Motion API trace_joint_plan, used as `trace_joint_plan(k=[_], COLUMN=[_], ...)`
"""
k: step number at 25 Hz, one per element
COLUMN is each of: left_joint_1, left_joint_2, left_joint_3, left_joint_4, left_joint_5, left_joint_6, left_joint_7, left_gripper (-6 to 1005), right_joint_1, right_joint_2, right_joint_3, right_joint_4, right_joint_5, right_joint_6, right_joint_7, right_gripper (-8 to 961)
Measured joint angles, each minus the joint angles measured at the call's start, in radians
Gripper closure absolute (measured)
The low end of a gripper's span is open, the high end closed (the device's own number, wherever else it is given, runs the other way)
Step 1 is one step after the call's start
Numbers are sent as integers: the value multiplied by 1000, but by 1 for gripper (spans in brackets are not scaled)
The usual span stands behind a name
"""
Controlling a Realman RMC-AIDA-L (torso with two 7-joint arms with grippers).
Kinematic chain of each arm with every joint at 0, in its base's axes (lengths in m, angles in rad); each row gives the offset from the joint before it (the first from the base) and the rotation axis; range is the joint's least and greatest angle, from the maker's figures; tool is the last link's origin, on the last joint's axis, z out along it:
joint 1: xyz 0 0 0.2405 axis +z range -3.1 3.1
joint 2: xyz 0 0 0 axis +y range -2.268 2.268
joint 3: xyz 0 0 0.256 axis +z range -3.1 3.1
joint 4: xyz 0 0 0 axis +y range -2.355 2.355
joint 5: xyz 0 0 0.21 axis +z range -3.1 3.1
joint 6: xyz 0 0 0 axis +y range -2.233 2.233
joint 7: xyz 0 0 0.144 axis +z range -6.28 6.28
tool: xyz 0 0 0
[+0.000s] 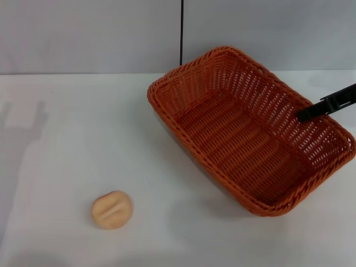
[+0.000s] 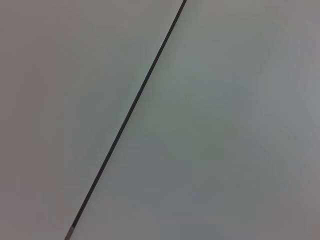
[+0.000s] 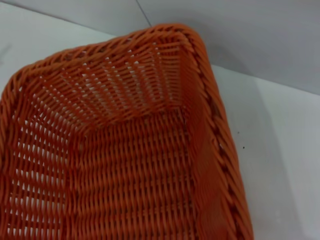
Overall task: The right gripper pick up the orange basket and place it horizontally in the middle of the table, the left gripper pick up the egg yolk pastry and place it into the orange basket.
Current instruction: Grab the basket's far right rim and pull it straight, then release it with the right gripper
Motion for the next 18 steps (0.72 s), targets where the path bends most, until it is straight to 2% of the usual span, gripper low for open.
trace_joint_plan(k=[8, 18], left_joint_1=[0, -5], left_joint_2=[0, 0], left_joint_3=[10, 11], left_joint_4=[0, 0], left_joint_5=[0, 0], left_joint_6=[-2, -4], left_joint_7=[-3, -14], left_gripper=[156, 155], right_joint_1=[-2, -32], right_joint_2=[4, 2], right_joint_3=[-1, 47], right_joint_4=[-1, -63], right_joint_5=[-6, 52], right_joint_6=[-8, -87], right_joint_7=[-25, -68], right_gripper=[759, 780])
